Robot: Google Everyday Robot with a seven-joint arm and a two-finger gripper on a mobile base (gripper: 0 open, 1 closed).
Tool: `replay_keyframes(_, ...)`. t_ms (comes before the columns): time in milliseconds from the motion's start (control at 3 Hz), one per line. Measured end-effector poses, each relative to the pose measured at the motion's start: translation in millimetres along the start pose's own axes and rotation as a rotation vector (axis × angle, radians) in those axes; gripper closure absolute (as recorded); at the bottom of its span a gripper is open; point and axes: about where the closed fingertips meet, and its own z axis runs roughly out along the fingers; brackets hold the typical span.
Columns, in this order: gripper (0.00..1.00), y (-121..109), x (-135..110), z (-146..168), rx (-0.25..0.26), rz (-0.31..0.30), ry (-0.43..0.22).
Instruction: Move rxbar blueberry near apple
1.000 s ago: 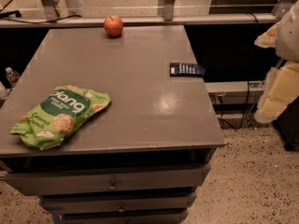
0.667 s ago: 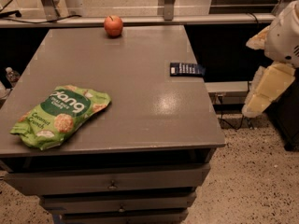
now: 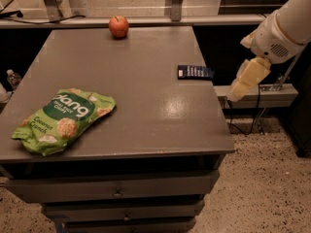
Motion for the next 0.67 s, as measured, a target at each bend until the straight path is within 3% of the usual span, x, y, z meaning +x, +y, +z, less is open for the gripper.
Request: replay_keyframes(667, 0.00, -52, -21, 58, -0.036, 0.155, -0.152)
